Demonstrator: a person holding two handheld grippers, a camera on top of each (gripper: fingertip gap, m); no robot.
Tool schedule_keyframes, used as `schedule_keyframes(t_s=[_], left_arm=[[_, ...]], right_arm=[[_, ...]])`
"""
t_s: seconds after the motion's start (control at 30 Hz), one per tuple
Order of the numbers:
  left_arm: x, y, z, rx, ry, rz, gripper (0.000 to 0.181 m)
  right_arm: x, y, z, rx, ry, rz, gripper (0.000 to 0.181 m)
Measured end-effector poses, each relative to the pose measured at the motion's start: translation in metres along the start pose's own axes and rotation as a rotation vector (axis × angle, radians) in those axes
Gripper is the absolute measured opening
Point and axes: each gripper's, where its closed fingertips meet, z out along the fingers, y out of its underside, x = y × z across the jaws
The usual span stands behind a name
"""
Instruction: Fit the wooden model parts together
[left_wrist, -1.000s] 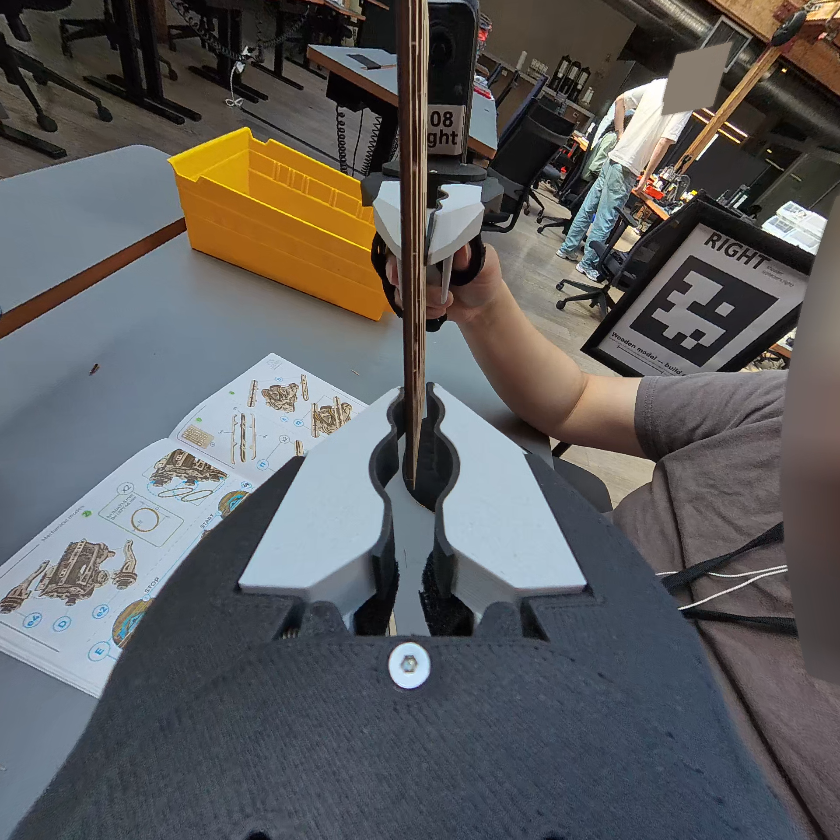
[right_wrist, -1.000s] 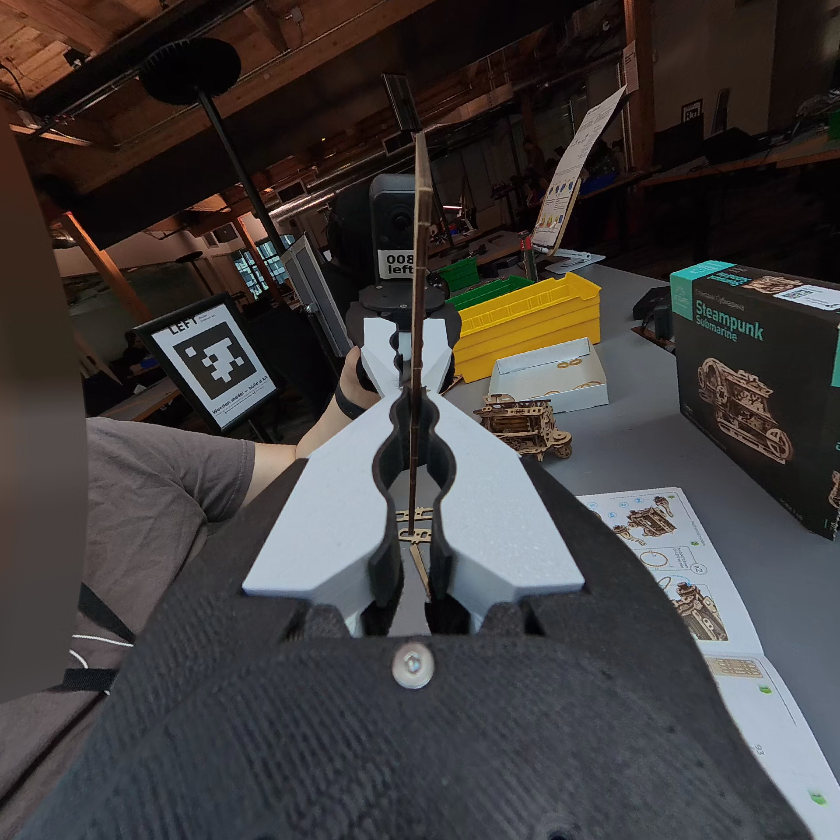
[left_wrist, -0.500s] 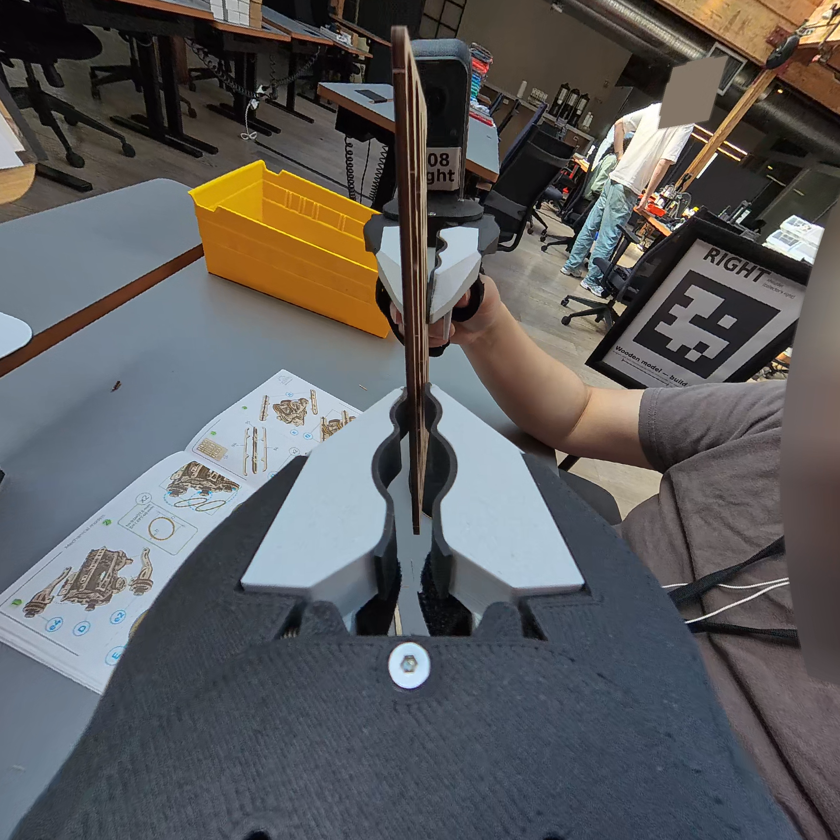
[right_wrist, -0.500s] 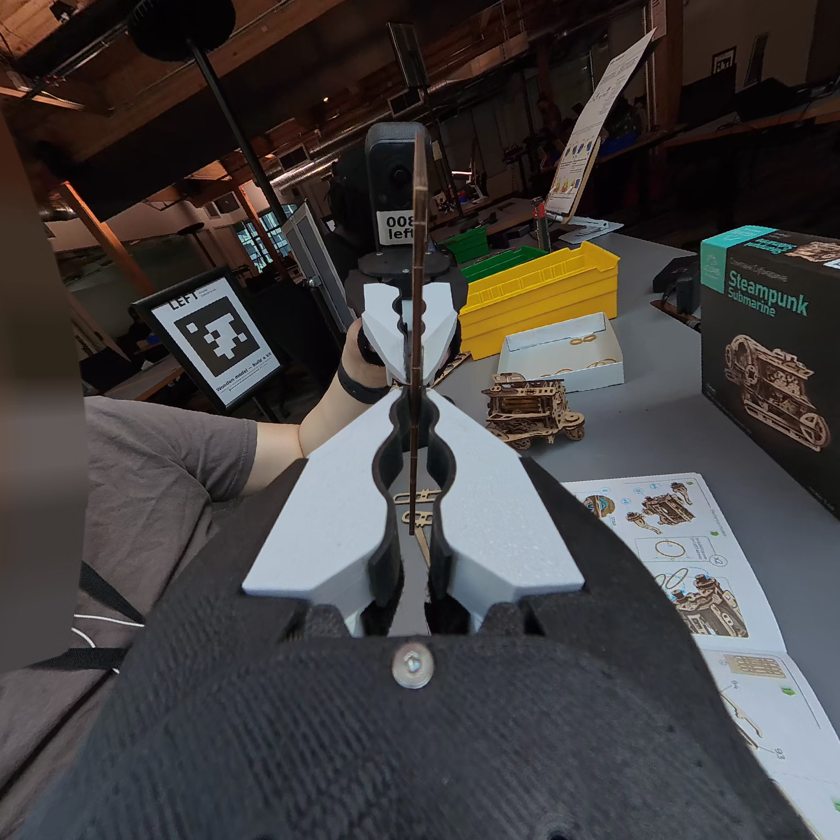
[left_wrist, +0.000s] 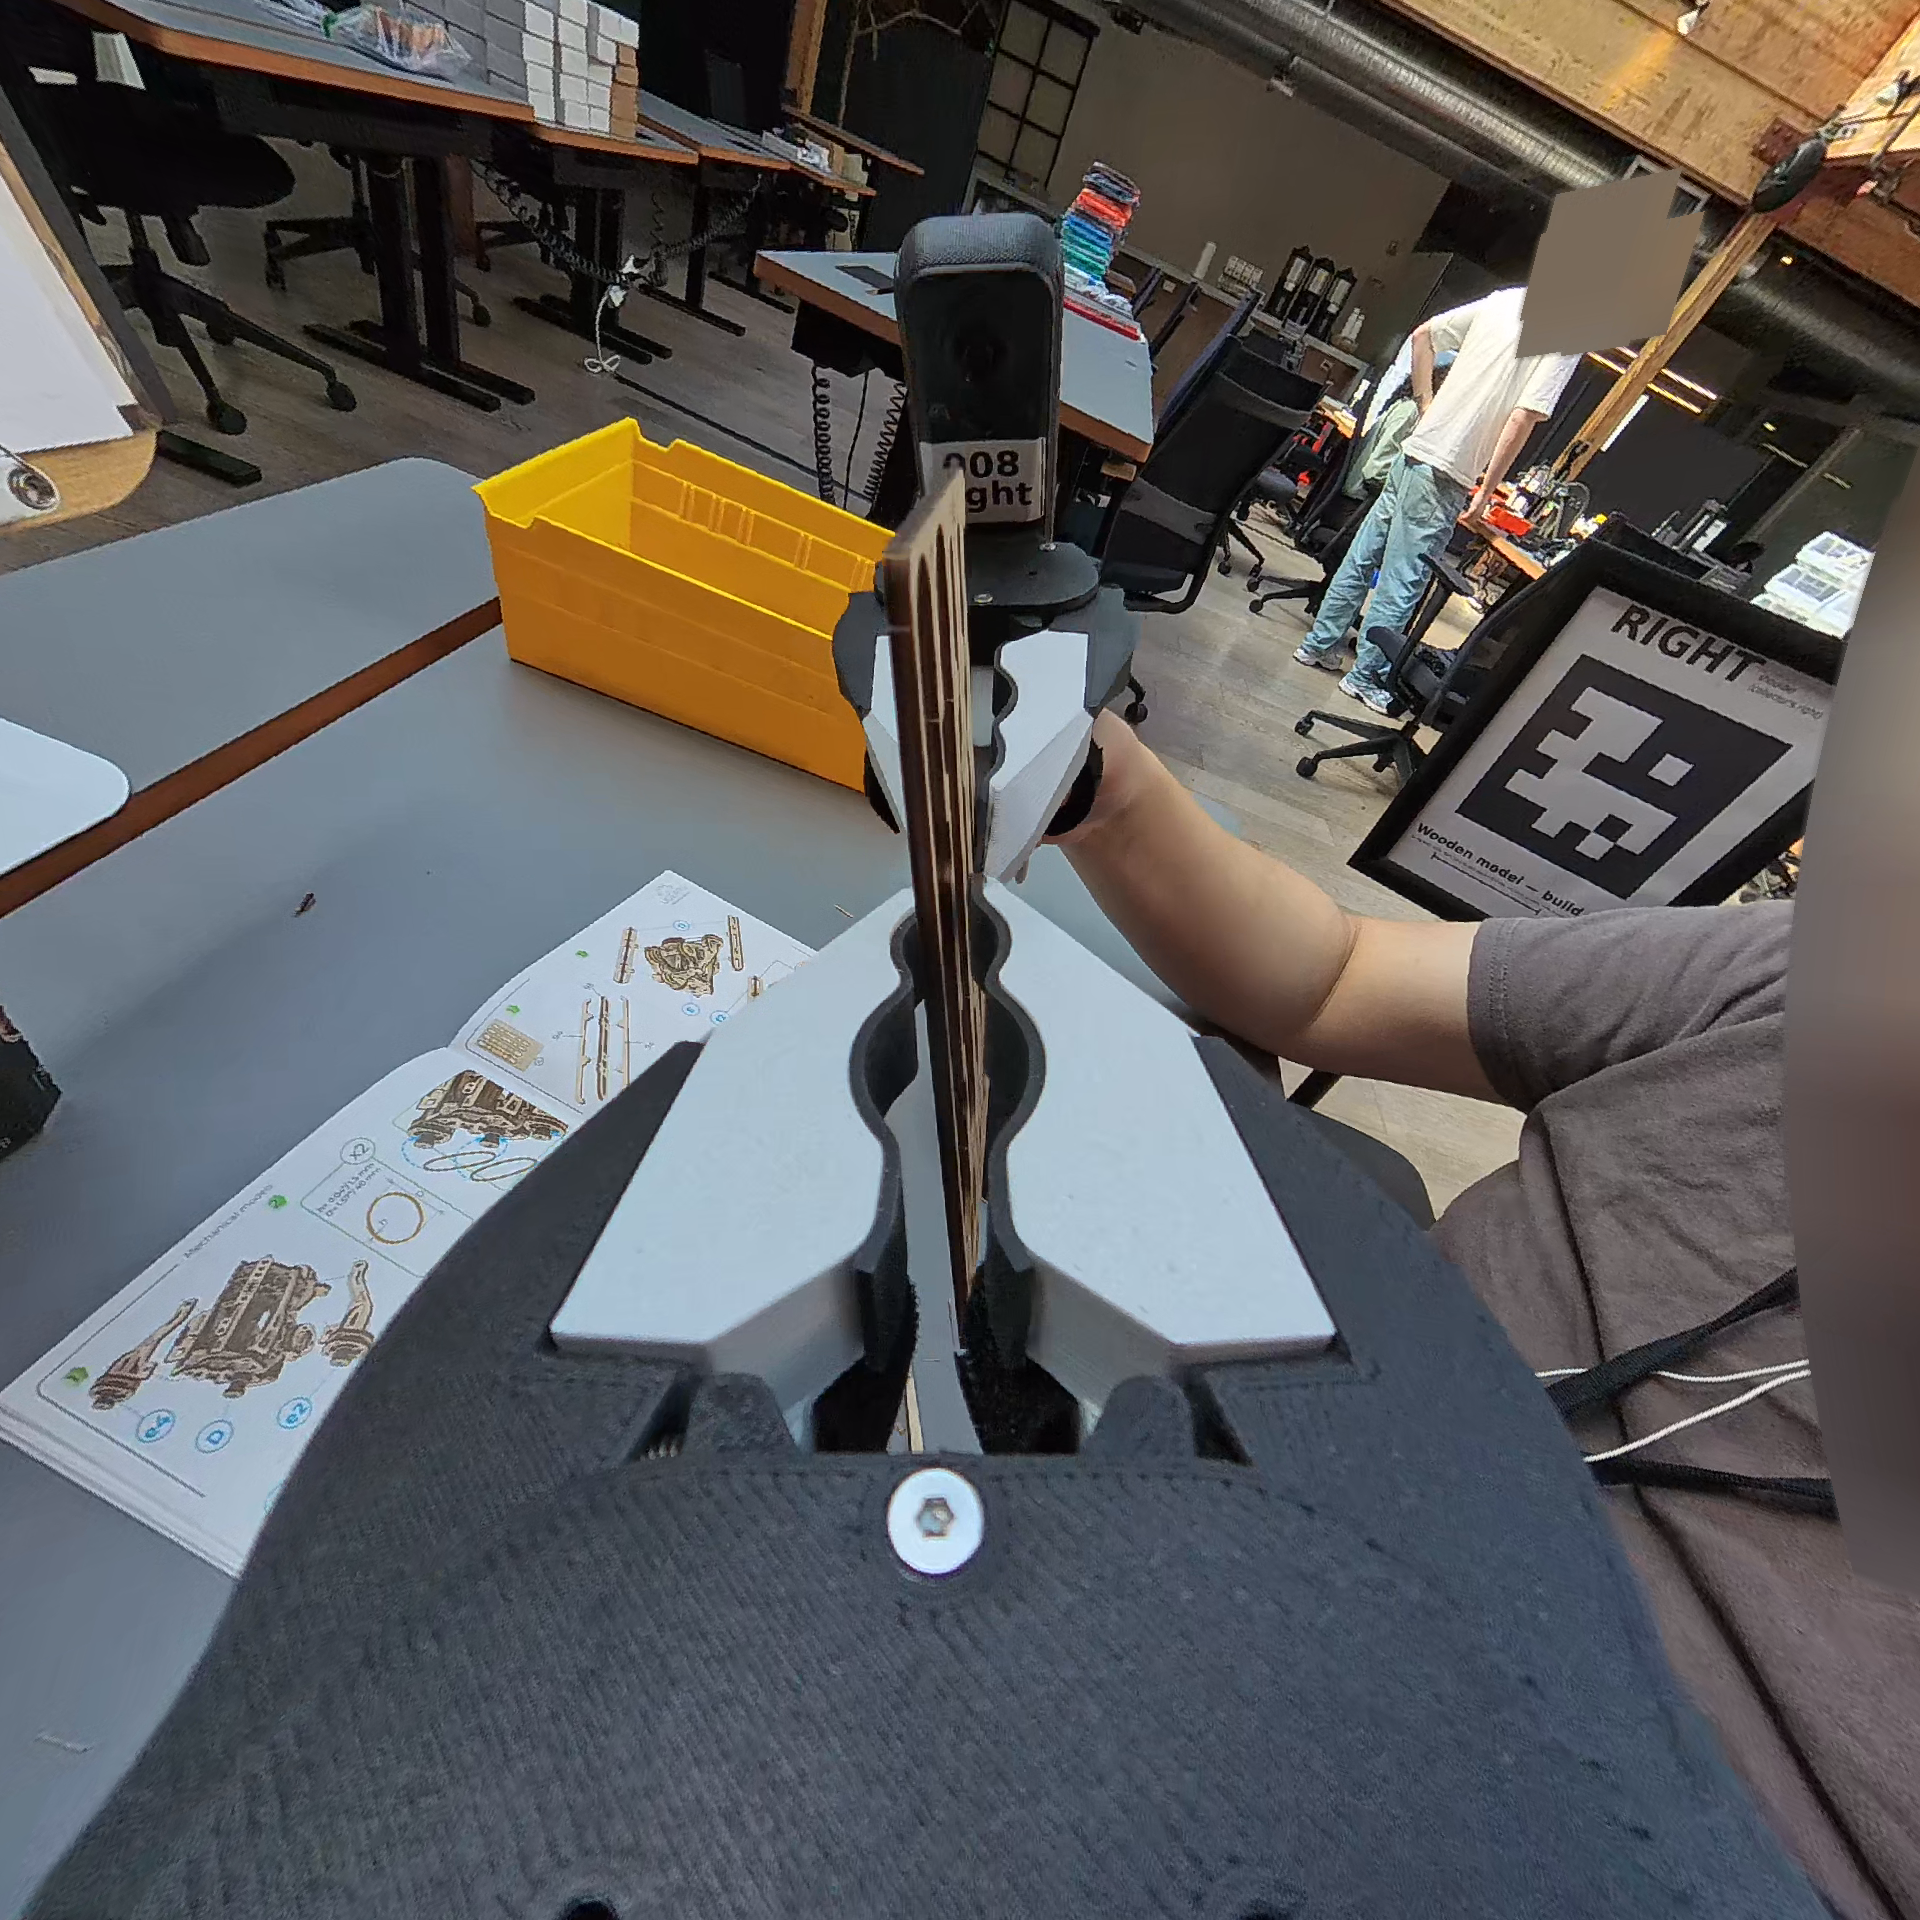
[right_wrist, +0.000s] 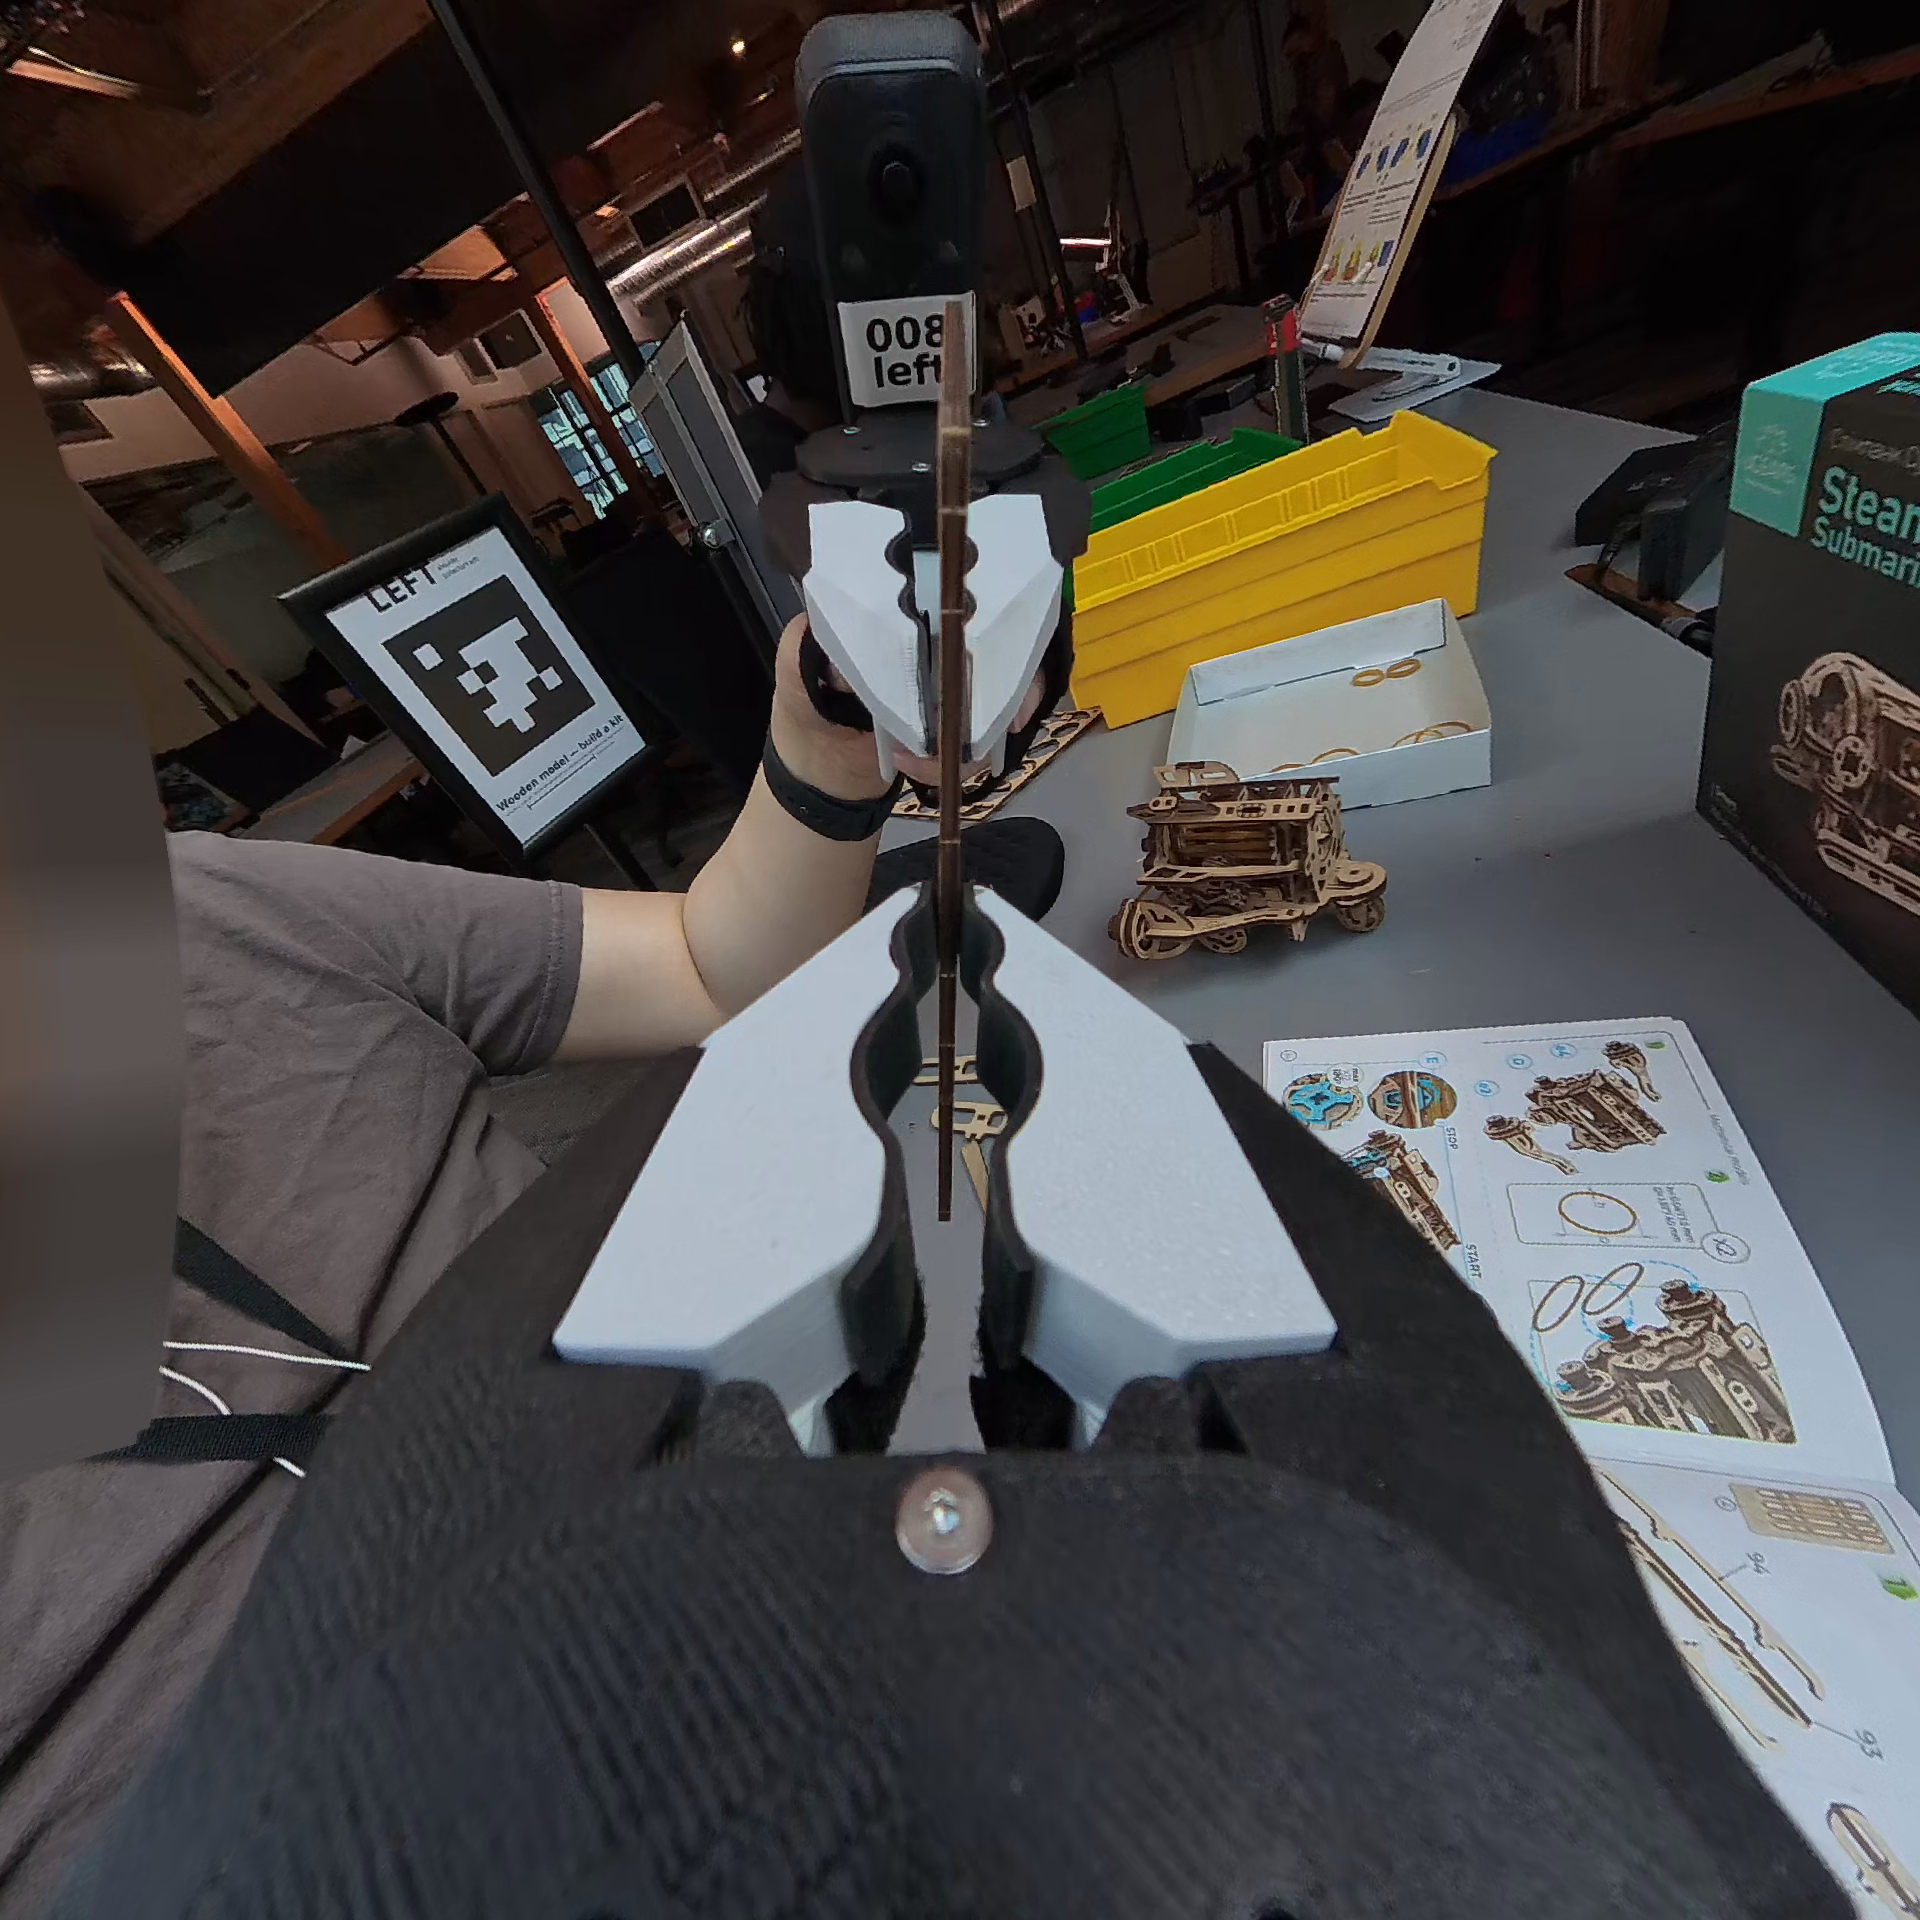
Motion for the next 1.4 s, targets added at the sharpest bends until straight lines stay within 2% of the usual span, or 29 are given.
schedule_keyframes(t_s=[0.33, 0.6, 0.77, 0.87, 0.93, 1.03, 1.1, 1.13, 1.2, 1.3, 1.4], left_arm=[[-0.009, -0.004, -0.010, 0.022, -0.044, -0.009, 0.005], [-0.020, 0.016, -0.003, -0.059, -0.001, -0.104, 0.000], [-0.025, 0.028, 0.008, -0.114, -0.029, -0.106, 0.000], [-0.023, 0.033, 0.014, -0.135, -0.017, -0.120, 0.000], [-0.020, 0.036, 0.017, -0.138, 0.011, -0.134, 0.000], [-0.016, 0.050, 0.020, -0.174, 0.037, -0.170, 0.002], [-0.014, 0.060, 0.024, -0.167, 0.048, -0.203, 0.017], [-0.011, 0.066, 0.025, -0.158, 0.069, -0.228, 0.016], [-0.003, 0.081, 0.027, -0.142, 0.128, -0.264, 0.000], [-0.005, 0.106, 0.029, -0.144, 0.142, -0.320, 0.000], [-0.008, 0.119, 0.028, -0.105, 0.140, -0.375, 0.000]], right_arm=[[0.003, 0.021, 0.008, -0.104, -0.012, 0.023, 0.000], [0.015, 0.047, 0.013, -0.183, -0.033, 0.076, 0.000], [0.021, 0.030, 0.011, -0.065, -0.022, 0.087, 0.017], [0.027, 0.016, 0.003, 0.022, 0.023, 0.057, 0.016], [0.024, 0.014, -0.002, 0.038, 0.006, 0.062, 0.000], [0.020, 0.029, -0.002, -0.019, -0.026, 0.159, 0.000], [0.020, 0.045, 0.002, -0.042, -0.017, 0.240, 0.000], [0.016, 0.055, 0.005, -0.057, -0.030, 0.279, 0.000], [0.005, 0.076, 0.013, -0.082, -0.082, 0.332, 0.000], [0.004, 0.104, 0.023, -0.131, -0.060, 0.401, 0.000], [0.006, 0.116, 0.026, -0.120, -0.050, 0.436, 0.000]])
